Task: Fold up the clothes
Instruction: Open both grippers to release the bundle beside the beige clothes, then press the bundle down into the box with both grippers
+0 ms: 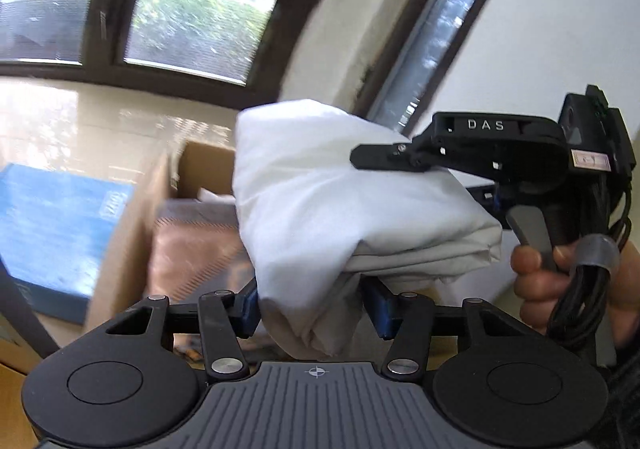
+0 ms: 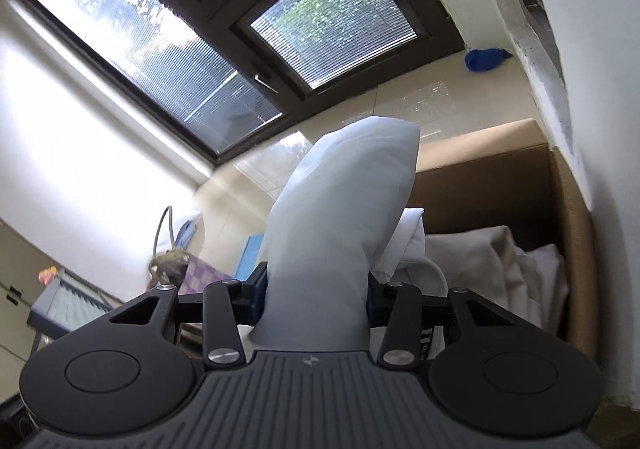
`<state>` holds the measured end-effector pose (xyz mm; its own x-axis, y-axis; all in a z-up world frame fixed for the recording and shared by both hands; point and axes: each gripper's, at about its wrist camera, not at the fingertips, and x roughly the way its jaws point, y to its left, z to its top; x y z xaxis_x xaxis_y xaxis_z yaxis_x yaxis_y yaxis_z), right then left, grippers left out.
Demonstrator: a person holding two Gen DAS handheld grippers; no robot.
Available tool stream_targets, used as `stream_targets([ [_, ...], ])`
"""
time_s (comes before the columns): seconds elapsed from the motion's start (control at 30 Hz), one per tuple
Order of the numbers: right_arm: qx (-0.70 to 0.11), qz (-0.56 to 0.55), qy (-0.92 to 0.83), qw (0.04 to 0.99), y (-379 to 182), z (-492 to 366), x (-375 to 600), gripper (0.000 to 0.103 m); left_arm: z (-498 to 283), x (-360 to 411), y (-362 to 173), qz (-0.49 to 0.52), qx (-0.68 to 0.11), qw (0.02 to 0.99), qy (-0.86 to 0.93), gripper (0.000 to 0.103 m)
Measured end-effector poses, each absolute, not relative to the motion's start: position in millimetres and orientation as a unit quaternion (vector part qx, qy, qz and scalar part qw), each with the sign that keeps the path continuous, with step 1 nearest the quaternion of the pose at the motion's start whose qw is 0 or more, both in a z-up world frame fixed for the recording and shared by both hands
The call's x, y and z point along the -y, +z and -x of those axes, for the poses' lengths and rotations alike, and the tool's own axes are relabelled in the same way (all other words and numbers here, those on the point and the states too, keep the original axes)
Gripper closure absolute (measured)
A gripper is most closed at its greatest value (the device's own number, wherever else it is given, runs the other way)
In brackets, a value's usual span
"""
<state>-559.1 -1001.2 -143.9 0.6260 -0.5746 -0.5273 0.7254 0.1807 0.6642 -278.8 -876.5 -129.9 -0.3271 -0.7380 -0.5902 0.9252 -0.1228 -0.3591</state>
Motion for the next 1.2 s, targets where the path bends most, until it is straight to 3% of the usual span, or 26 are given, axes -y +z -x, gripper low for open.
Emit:
stream_targets([
  [0.2, -0.068, -0.483, -0.425, 0.762, -151.8, 530.7, 1011.0, 0.054, 256.3, 881.0, -133.5, -0.113, -0.365, 0.593, -0.709, 0.047],
  [0.4, -0.063, -0.488, -0.437, 0.753, -171.1, 505.6, 1019.9, 0.055, 262.7, 870.8, -135.3, -0.15, -0.34, 0.611, -0.699, 0.039],
  [0.53, -0.052, -0.493, -0.452, 0.741, -191.0, 494.8, 1016.5, 0.055, 268.9, 859.0, -131.5, -0.175, -0.301, 0.616, -0.707, 0.04],
  [0.73, -0.072, -0.488, -0.448, 0.745, -199.4, 487.1, 1011.5, 0.047, 272.8, 871.9, -141.2, -0.221, -0.299, 0.617, -0.693, 0.057],
  [0.93, -0.124, -0.432, -0.445, 0.775, -165.0, 495.8, 996.8, 0.045, 273.1, 868.5, -135.6, -0.214, -0.283, 0.615, -0.705, 0.057],
  [1.07, -0.159, -0.363, -0.451, 0.8, -132.2, 501.8, 991.2, 0.047, 280.8, 856.3, -121.3, -0.208, -0.243, 0.609, -0.726, 0.057],
  [1.13, -0.17, -0.333, -0.448, 0.812, -116.8, 501.2, 994.9, 0.053, 285.2, 853.4, -112.8, -0.2, -0.224, 0.605, -0.737, 0.057],
  [1.2, -0.182, -0.312, -0.435, 0.824, -105.4, 498.2, 1002.5, 0.066, 288.2, 854.7, -106.3, -0.189, -0.212, 0.603, -0.746, 0.057],
])
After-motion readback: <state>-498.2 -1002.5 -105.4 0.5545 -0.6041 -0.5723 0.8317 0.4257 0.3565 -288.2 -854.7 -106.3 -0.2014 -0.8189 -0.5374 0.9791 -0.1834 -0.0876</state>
